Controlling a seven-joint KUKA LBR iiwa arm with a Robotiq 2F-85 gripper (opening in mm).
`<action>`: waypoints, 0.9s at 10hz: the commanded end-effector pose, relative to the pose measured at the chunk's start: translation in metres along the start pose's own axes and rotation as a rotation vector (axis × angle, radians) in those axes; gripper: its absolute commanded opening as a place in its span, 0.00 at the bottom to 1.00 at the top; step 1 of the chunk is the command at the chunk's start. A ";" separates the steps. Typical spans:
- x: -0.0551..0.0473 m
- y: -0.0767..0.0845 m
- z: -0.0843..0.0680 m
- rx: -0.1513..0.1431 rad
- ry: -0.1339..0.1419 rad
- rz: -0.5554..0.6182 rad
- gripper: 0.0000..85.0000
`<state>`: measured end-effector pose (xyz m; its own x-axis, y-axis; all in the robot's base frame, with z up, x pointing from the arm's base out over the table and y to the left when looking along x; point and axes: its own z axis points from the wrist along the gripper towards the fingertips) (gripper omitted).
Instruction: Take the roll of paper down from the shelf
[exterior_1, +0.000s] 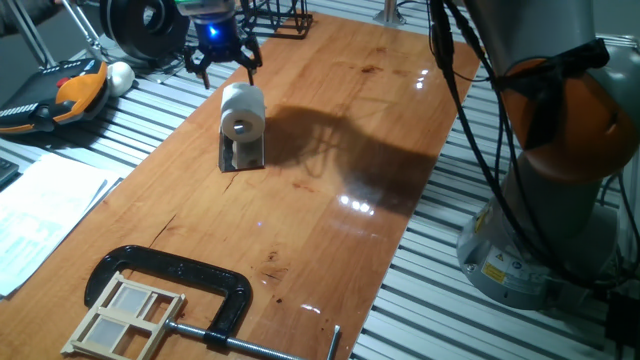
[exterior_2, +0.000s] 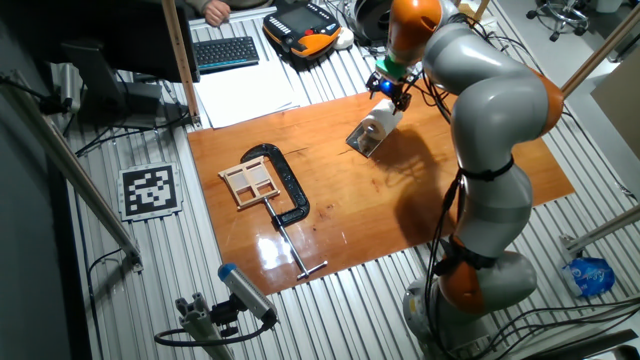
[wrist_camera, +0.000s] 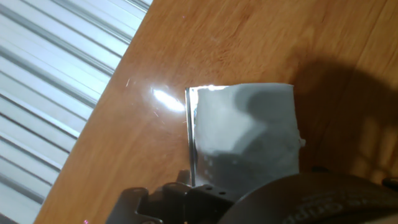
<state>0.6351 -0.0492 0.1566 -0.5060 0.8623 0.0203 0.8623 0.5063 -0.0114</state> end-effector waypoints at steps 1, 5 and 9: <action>-0.001 0.000 0.008 -0.005 -0.013 -0.005 1.00; 0.001 -0.004 0.037 -0.036 -0.049 -0.004 1.00; -0.001 -0.006 0.044 -0.025 -0.046 -0.010 1.00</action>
<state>0.6299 -0.0530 0.1129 -0.5142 0.8573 -0.0258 0.8573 0.5146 0.0139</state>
